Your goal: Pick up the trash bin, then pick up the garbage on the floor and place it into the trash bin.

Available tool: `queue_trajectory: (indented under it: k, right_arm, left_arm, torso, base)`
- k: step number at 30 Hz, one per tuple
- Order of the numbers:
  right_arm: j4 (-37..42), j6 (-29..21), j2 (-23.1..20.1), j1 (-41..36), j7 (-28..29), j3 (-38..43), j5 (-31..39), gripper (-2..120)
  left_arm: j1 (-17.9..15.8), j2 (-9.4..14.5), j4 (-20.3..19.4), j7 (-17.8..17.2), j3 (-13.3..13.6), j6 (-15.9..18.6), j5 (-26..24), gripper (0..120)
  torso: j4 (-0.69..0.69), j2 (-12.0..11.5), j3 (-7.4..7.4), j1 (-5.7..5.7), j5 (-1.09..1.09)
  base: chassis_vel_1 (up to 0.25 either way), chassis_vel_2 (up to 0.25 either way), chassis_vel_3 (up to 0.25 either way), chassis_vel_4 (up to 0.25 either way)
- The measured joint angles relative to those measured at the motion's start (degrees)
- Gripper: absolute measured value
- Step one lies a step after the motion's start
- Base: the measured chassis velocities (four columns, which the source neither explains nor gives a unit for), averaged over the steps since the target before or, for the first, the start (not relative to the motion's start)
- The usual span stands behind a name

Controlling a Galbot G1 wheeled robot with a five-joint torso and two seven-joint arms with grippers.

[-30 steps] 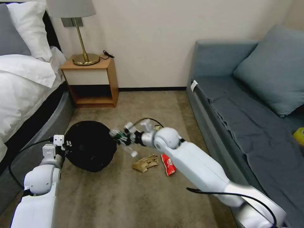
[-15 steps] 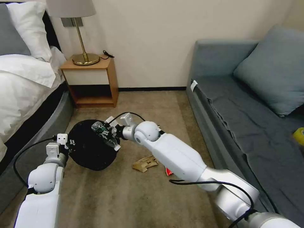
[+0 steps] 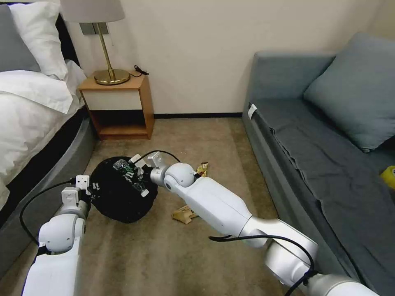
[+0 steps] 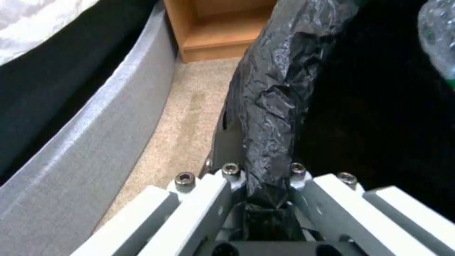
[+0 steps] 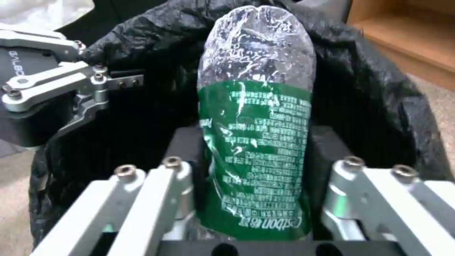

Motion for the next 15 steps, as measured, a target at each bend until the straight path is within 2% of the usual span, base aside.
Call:
queue_trajectory:
  k: [3,4,8,10,12,15]
  right_arm:
    - [0.70,0.00,-0.56,-0.16,0.01,0.19,-0.30,56]
    - [0.70,0.00,-0.56,-0.16,0.01,0.19,-0.30,56]
    - [1.27,0.00,-1.29,-0.34,-0.06,0.42,-0.66,74]
    - [1.36,0.00,-1.34,-0.44,-0.08,0.48,-0.72,78]
    - [1.54,0.00,-1.35,-0.72,-0.09,0.54,-0.76,90]
    - [1.83,0.00,-1.28,-0.97,-0.11,0.54,-0.86,96]
  left_arm:
    - [-0.41,-0.25,0.43,-0.32,0.02,0.00,0.10,1]
    - [-0.41,-0.25,0.43,-0.32,0.02,0.00,0.10,1]
    - [-0.47,-0.30,0.72,-0.44,0.02,0.00,0.19,1]
    - [-0.47,-0.29,0.78,-0.45,0.02,0.00,0.20,1]
    - [-0.50,-0.20,0.94,-0.49,0.03,-0.01,0.23,1]
    - [-0.54,-0.09,0.94,-0.53,0.03,-0.02,0.25,1]
  torso:
    - [0.00,0.00,0.00,0.00,0.01]
    - [0.00,0.00,0.00,0.00,0.01]
    - [0.00,0.00,0.00,0.00,0.01]
    - [0.00,0.00,0.00,0.00,0.01]
    - [0.00,0.00,0.00,0.00,0.01]
    - [0.00,0.00,0.00,0.00,0.01]
  base:
    - [0.000,0.000,0.000,0.000]
    - [0.000,0.000,0.000,0.000]
    - [0.000,0.000,0.000,0.000]
    - [0.000,0.000,0.000,0.000]
    - [0.000,0.000,0.000,0.000]
    - [0.000,0.000,0.000,0.000]
